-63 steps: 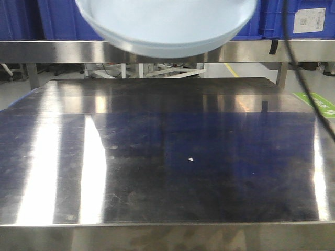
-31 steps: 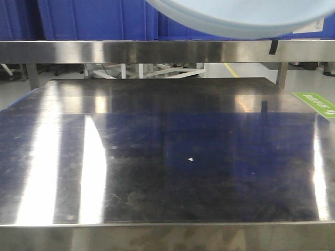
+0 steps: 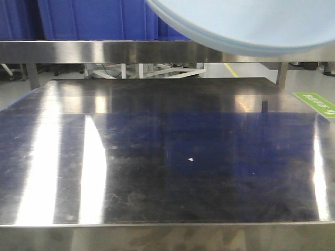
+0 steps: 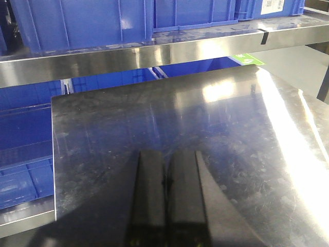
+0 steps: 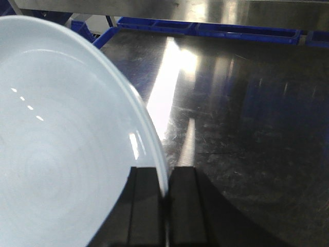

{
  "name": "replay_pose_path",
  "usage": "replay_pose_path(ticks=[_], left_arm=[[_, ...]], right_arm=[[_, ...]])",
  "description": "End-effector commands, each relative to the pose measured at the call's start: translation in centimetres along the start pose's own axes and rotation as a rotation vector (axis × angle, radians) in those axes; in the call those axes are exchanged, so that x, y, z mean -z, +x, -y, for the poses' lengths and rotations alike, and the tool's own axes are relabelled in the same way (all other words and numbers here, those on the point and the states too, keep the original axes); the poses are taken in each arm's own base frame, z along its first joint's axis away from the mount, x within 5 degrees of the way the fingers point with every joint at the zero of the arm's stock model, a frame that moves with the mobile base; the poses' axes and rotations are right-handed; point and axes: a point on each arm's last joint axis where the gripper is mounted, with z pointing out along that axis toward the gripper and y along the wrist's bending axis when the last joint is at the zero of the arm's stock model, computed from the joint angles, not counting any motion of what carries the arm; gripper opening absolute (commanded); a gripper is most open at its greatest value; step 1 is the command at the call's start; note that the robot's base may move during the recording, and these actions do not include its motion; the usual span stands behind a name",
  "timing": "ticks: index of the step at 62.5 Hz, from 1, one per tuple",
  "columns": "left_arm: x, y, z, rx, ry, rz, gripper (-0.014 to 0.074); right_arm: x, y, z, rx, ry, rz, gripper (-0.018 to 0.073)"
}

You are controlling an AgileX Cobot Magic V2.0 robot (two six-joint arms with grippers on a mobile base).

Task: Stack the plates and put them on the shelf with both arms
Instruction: 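Lift the plate stack high with the right gripper, then drive the base to the shelf of blue bins holding the plates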

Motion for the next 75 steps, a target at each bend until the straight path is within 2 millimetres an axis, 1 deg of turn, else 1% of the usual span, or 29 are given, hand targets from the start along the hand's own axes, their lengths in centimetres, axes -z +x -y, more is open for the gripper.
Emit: replay_pose_path(ticks=[1,75], left_arm=[[0.11,-1.65,0.13,0.006,0.012,0.104,0.0084],[0.11,-1.65,0.15,0.016,0.016,0.104,0.0084]], right_arm=[[0.78,-1.82,-0.24,0.000,-0.002,0.137,0.0056],[0.78,-1.82,-0.24,0.000,-0.002,0.137,0.0056]])
